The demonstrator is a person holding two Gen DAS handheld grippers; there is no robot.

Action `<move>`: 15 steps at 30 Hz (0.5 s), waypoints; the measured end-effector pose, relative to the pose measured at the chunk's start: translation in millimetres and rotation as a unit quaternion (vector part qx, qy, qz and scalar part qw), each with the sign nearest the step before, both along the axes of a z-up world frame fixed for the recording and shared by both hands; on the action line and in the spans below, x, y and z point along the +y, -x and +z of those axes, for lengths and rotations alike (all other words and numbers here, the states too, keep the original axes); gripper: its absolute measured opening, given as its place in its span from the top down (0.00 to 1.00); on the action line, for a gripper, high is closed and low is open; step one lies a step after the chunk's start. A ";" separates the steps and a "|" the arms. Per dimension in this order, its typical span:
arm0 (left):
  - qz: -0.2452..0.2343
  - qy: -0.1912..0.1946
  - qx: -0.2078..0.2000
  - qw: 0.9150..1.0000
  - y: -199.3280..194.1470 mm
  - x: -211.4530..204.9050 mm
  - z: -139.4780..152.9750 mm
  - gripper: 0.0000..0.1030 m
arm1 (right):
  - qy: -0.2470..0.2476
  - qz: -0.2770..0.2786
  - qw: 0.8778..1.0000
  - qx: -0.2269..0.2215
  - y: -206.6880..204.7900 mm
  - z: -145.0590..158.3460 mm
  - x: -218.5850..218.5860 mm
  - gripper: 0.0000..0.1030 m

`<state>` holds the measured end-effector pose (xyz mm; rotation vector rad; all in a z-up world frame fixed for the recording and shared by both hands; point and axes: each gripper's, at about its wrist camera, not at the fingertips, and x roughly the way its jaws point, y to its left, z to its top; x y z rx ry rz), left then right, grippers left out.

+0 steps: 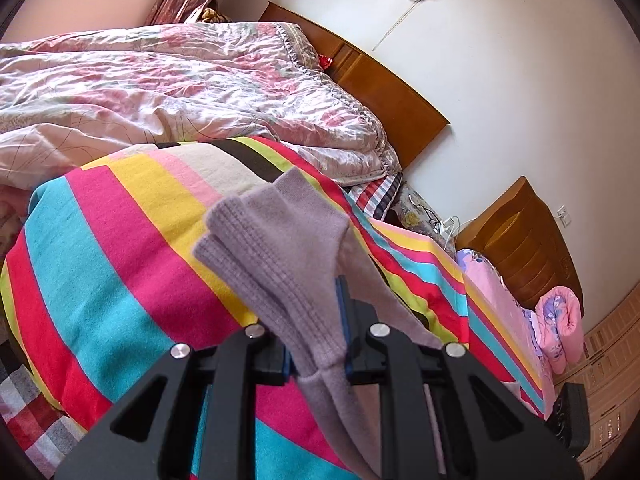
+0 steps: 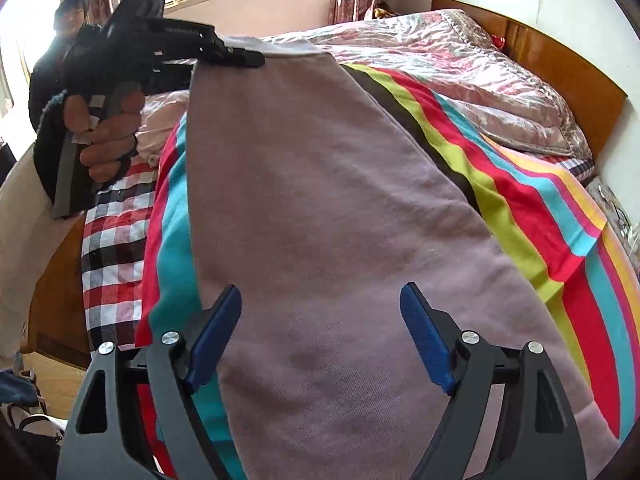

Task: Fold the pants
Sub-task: 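Lift the held end with both grippers and fold it over the stack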

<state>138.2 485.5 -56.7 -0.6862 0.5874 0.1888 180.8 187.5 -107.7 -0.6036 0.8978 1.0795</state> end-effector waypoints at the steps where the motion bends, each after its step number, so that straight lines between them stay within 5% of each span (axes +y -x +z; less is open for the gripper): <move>1: 0.000 -0.003 0.005 1.000 -2.1 -2.7 2.8 0.83 | -0.026 0.008 0.999 -0.027 7.0 -0.7 -4.6 0.17; 4: 0.009 -0.025 0.020 0.999 -5.1 -11.6 11.3 0.83 | -0.023 0.008 1.000 0.002 -7.2 12.4 -6.9 0.21; 7: 0.015 -0.036 0.020 0.999 -2.4 -18.8 19.4 0.83 | -0.088 -0.017 0.996 0.015 -44.4 34.2 -10.2 0.20; 11: 0.020 -0.050 0.005 0.999 2.0 -40.4 36.2 0.83 | -0.057 -0.032 0.996 0.062 -113.1 1.2 11.3 0.19; 12: 0.018 -0.058 0.000 0.998 2.0 -48.7 42.7 0.83 | -0.081 -0.024 0.994 0.068 -115.0 5.3 6.6 0.16; 15: -0.003 -0.120 0.003 0.993 -1.3 -87.6 70.2 0.83 | -0.084 -0.065 0.991 0.076 -109.0 27.5 -27.7 0.20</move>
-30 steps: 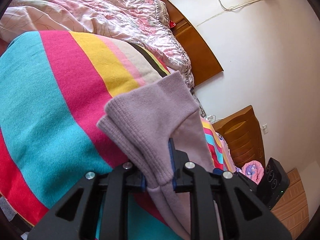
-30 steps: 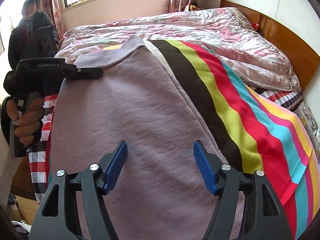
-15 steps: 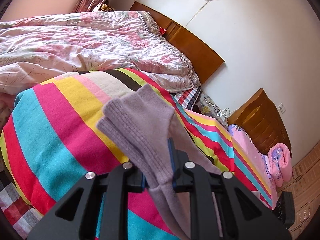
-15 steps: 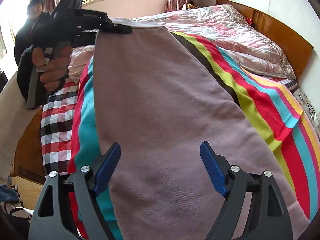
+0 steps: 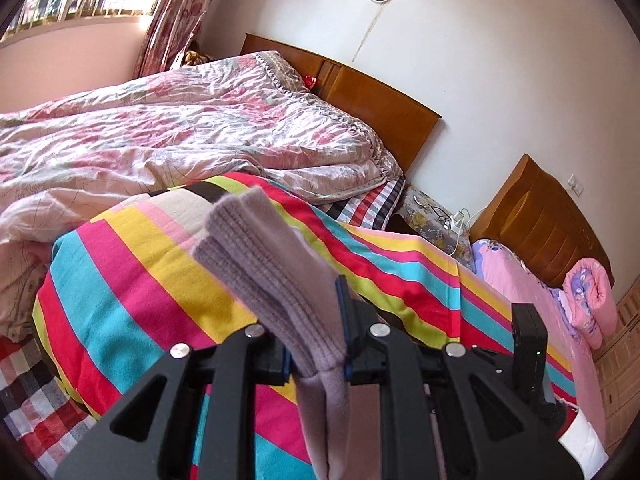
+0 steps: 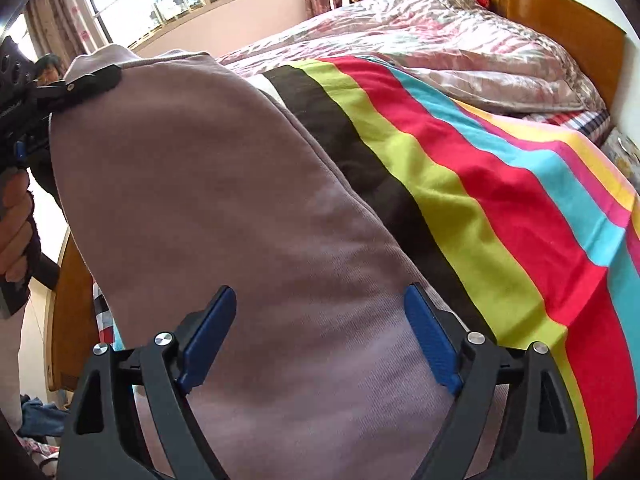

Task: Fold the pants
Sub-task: 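Lift the held end with both grippers and fold it over the stack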

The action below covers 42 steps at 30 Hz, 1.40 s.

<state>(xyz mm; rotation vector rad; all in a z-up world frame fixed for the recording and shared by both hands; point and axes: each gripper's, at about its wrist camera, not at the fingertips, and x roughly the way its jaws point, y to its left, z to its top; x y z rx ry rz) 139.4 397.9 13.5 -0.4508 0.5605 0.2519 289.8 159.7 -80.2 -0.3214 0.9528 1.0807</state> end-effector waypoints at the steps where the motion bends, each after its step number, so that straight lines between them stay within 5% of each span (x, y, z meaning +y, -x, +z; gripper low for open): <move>1: -0.011 -0.024 -0.001 1.000 -1.7 -17.5 10.9 0.83 | -0.032 -0.013 0.999 -0.005 5.5 13.1 -24.8 0.20; 4: -0.057 -0.113 -0.013 0.992 -6.8 -94.7 39.6 0.83 | -0.114 -0.098 0.989 -0.005 12.8 40.8 -118.1 0.17; 6: -0.104 -0.188 -0.021 0.976 -8.7 -163.7 43.0 0.83 | -0.162 -0.147 0.976 -0.004 19.6 53.8 -183.6 0.16; 9: -0.198 -0.285 -0.010 0.938 -14.2 -274.5 11.7 0.79 | -0.189 -0.224 0.956 -0.019 31.2 64.7 -269.0 0.16; 13: -0.328 -0.360 0.074 0.870 -27.2 -382.9 -95.8 0.66 | -0.214 -0.298 0.930 -0.008 45.9 59.3 -348.0 0.16; 15: -0.335 -0.380 0.085 0.858 -24.3 -402.1 -130.6 0.65 | -0.208 -0.319 0.924 0.009 51.1 46.1 -365.7 0.16; 16: -0.341 -0.384 0.064 0.856 -15.0 -405.5 -129.4 0.56 | -0.207 -0.323 0.923 0.024 52.3 38.1 -371.1 0.16; 18: -0.374 -0.340 0.034 0.863 2.1 -398.8 -113.3 0.43 | -0.203 -0.323 0.923 0.056 54.8 22.9 -373.7 0.16; 21: -0.363 -0.318 -0.015 0.876 35.7 -369.8 -87.6 0.23 | -0.195 -0.297 0.929 0.100 64.3 3.7 -356.1 0.17; 26: -0.212 -0.222 0.034 0.951 43.2 -258.0 -93.4 0.17 | -0.164 -0.222 0.950 0.144 83.0 -9.8 -300.3 0.24; 28: -0.148 -0.206 0.053 0.966 44.1 -219.4 -98.8 0.19 | -0.129 -0.213 0.953 0.173 86.2 -22.0 -282.2 0.30; 34: -0.130 -0.186 0.045 0.973 50.0 -180.0 -98.9 0.17 | -0.127 -0.207 0.944 0.223 104.4 -39.1 -261.4 0.31; 38: -0.134 -0.167 0.045 0.976 59.3 -182.7 -111.9 0.17 | -0.159 -0.239 0.926 0.247 89.1 -39.2 -259.2 0.32; 42: -0.134 -0.161 0.045 0.977 70.8 -187.0 -119.4 0.16 | -0.148 -0.249 0.922 0.258 81.3 -39.2 -245.4 0.49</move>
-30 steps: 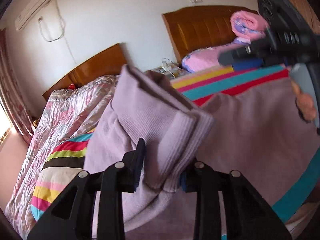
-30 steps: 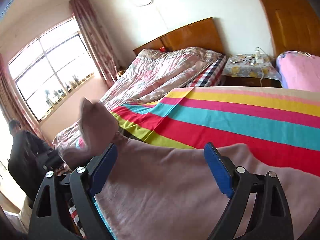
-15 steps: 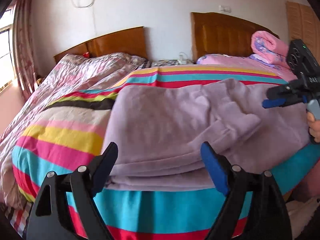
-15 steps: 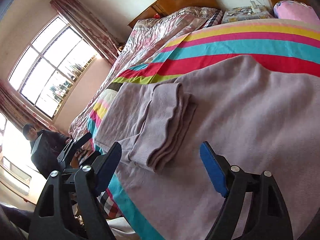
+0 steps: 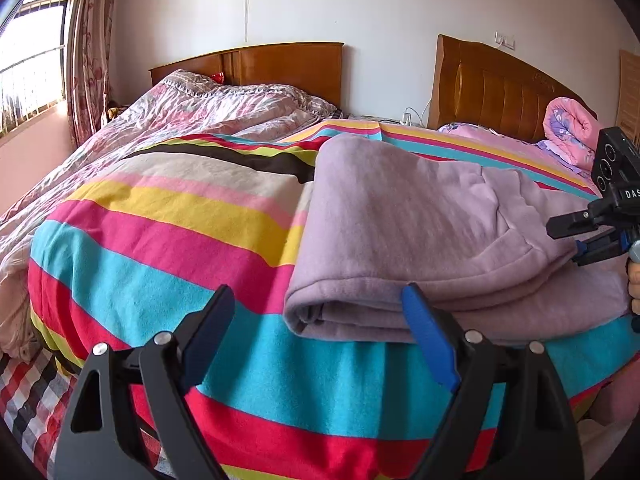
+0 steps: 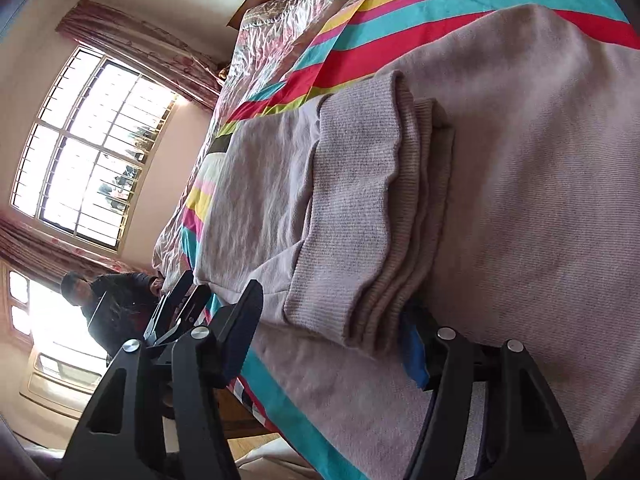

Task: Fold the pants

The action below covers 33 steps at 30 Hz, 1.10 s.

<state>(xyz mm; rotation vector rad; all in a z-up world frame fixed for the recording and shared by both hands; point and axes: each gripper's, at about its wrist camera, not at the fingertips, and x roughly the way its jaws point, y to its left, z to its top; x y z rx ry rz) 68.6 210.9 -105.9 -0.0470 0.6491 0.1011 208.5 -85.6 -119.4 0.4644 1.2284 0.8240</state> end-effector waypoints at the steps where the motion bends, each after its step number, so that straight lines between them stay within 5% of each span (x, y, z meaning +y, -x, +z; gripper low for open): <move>1: 0.001 0.001 0.003 1.000 3.5 0.8 -2.2 0.16 | 0.002 -0.005 1.000 -0.001 0.3 0.4 2.4 0.59; 3: 0.003 0.002 0.009 1.000 9.8 2.1 -7.5 0.16 | 0.011 -0.015 1.000 -0.022 1.1 5.3 5.0 0.82; 4: 0.005 0.004 0.013 1.000 12.1 1.8 -8.9 0.16 | 0.009 -0.017 0.999 -0.040 2.2 12.8 6.0 0.85; 14: -0.008 0.034 0.004 0.999 -17.6 1.7 3.5 0.12 | 0.008 0.051 0.971 -0.234 2.6 155.4 86.3 0.86; 18: 0.041 0.020 0.022 0.999 -35.7 16.6 3.0 0.12 | -0.005 0.034 0.958 -0.286 13.3 194.6 80.2 0.87; 21: 0.070 0.044 0.022 0.996 -30.1 40.6 -3.0 0.07 | -0.003 -0.020 0.964 -0.267 19.9 174.4 32.1 0.87; 23: 0.062 0.054 0.024 0.996 -27.0 44.1 -9.1 0.05 | 0.017 -0.054 0.975 -0.216 23.8 129.1 -2.1 0.87; 26: 0.045 0.008 0.034 0.998 -29.9 26.8 -16.5 0.04 | 0.060 -0.101 0.986 -0.115 27.7 39.3 -39.1 0.87; 28: 0.037 -0.005 0.034 0.999 -31.0 18.9 -16.7 0.03 | 0.032 -0.121 0.991 -0.055 30.4 -4.3 -52.7 0.87; 33: 0.037 -0.013 0.045 0.998 -35.3 22.4 -15.2 0.01 | 0.022 -0.116 0.988 -0.099 39.2 15.6 -50.1 0.87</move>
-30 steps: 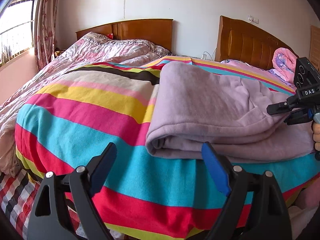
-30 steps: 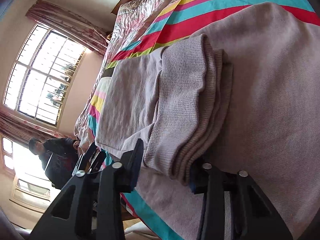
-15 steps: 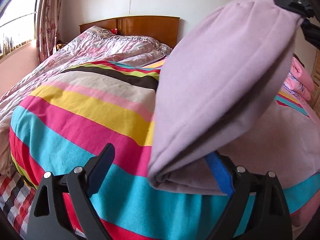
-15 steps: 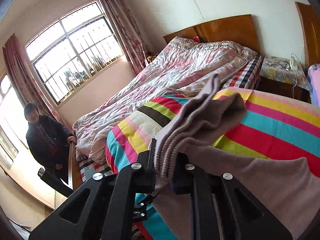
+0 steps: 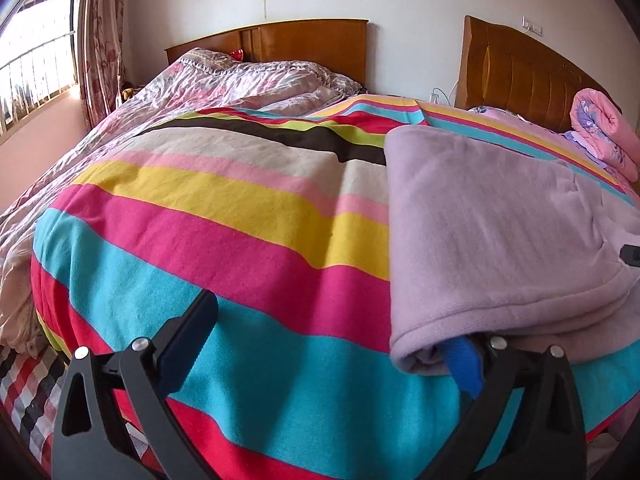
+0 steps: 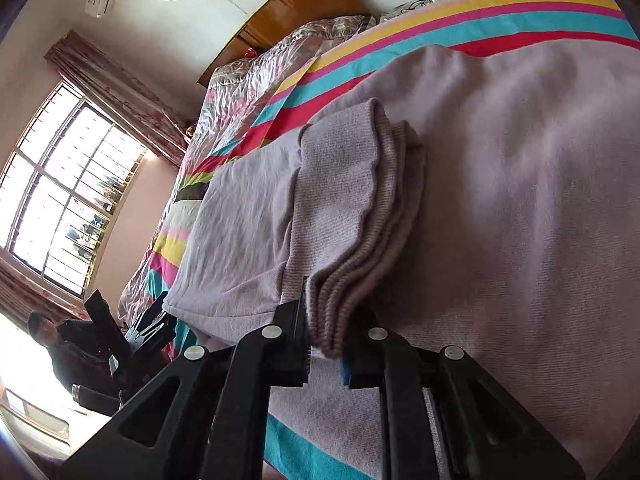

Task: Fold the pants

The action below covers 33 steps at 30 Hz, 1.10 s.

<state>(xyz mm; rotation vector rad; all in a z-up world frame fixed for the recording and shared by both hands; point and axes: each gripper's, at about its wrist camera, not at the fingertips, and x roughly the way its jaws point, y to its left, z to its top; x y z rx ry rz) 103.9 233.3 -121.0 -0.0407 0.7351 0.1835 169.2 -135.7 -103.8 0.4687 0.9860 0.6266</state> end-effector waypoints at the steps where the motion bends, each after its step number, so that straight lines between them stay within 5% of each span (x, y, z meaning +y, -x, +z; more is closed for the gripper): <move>1: 0.000 -0.008 -0.001 1.000 0.1 -1.0 2.1 0.01 | -0.001 0.002 1.000 -0.012 2.1 8.2 0.1 0.87; 4: 0.001 -0.022 0.000 1.000 -0.8 -4.1 4.9 0.01 | 0.000 0.006 1.000 -0.021 8.2 14.2 -1.6 0.87; 8: 0.002 -0.006 0.003 1.000 -0.7 -1.2 -1.5 0.01 | 0.002 0.000 1.000 0.026 6.5 -21.4 -3.2 0.87; 17: 0.015 0.020 0.002 1.000 0.6 5.8 -4.0 0.01 | -0.007 0.007 1.000 0.022 8.1 -23.2 -0.1 0.87; 23: -0.009 -0.031 0.004 0.999 14.4 -5.7 4.0 0.01 | 0.012 0.010 1.000 0.014 7.4 -20.1 -2.3 0.88; 27: 0.000 -0.075 0.013 0.997 38.5 -7.5 17.7 0.01 | 0.064 0.010 0.998 -0.010 12.9 -5.4 -9.2 0.73; 30: 0.012 -0.054 -0.022 0.998 53.1 -4.6 54.2 0.02 | 0.144 -0.018 0.986 -0.082 20.6 20.3 -14.5 0.46; 33: -0.031 -0.007 -0.068 0.997 30.4 -18.7 98.0 0.01 | 0.204 0.023 0.966 -0.159 11.7 37.7 2.9 0.45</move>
